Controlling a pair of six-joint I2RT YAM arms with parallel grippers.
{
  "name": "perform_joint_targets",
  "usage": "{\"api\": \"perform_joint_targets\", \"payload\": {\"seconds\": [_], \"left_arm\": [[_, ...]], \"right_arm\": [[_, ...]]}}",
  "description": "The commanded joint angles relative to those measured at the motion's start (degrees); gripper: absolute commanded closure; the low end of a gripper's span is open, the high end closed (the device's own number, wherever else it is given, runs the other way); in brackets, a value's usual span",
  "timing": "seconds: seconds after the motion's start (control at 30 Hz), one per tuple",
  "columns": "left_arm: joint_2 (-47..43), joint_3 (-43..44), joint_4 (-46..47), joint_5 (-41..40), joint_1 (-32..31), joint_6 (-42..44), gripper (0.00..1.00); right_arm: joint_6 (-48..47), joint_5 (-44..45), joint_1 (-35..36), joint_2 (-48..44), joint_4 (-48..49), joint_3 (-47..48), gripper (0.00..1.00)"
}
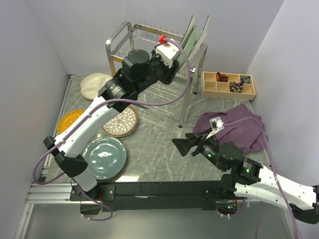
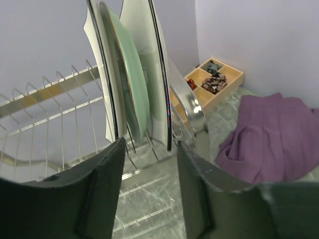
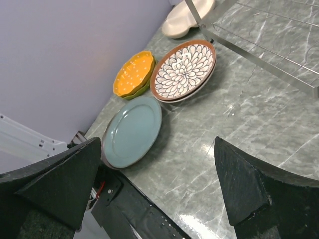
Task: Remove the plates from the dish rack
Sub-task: Unload the plate from the dish rack.
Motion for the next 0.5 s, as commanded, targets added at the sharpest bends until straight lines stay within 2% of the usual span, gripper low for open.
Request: {"api": "perform_joint_targets", "payload": {"seconds": [0.0,0.1,0.23,0.47], "left_arm": [[3.18,4.11,5.46,-1.03,0.59,2.85,0.54],[6.51,7.71,6.25,-1.92,1.64,3.03,0.61],[7.67,8.6,7.66,0.7,3.4,2.32,0.62],[7.23,5.35,10.73,3.17,5.77,1.62,0.63]], "right_arm": [[-0.58,0.26,0.11,0.09,2.52,-0.12,0.0],[-0.58,0.34,0.11,0.71,2.52,-0.12,0.0],[-0.67,0.87,0.11,0.54,2.26,-0.12,0.0],[-0.93,1.22,0.2,-0.17,2.52,-0.48,0.0]]}}
